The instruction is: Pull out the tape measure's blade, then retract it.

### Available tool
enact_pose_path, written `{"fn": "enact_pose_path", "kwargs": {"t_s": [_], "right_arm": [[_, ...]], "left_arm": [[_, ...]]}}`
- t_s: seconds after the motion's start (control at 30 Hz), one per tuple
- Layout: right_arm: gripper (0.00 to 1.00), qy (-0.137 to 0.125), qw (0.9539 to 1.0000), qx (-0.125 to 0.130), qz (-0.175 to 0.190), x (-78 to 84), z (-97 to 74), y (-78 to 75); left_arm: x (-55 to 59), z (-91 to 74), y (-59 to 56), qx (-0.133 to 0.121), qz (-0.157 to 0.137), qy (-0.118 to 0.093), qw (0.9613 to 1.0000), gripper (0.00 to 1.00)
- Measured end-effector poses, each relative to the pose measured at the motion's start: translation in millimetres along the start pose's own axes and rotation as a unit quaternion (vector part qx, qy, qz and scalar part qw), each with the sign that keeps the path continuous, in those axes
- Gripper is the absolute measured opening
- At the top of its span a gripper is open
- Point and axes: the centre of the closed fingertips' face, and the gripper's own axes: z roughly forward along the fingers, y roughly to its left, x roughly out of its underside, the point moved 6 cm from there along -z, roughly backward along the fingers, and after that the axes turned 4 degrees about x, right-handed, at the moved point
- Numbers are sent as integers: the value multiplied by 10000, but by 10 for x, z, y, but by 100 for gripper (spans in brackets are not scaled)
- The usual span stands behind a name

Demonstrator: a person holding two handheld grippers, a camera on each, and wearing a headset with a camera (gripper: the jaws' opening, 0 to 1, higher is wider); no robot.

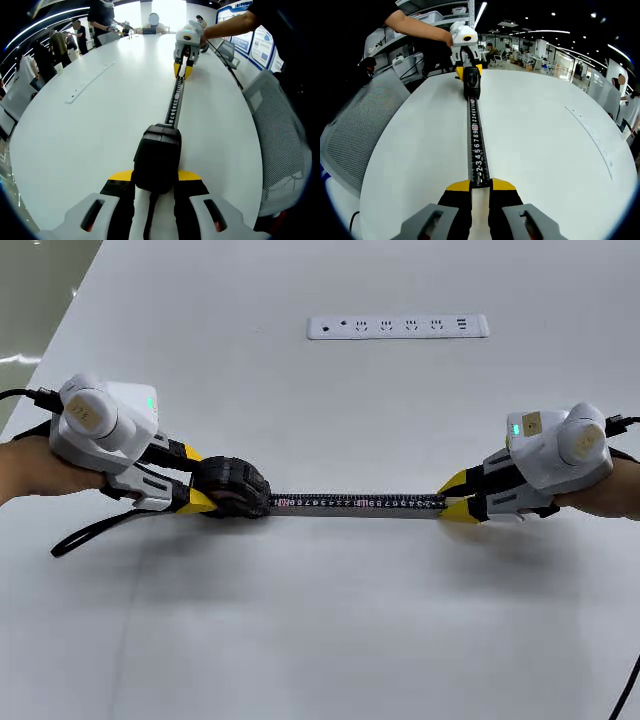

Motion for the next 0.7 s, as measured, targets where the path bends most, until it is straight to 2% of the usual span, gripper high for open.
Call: {"fn": "enact_pose_path", "kwargs": {"t_s": [0.37,0.7], "right_arm": [[7,60,10000,43,67,72,-65,-16],[9,183,9998,-11,14,47,-50,-18]], "left_arm": [[-5,0,-2,-4,9,34,10000,24],[-17,10,-6,-24,43,69,10000,25]]}}
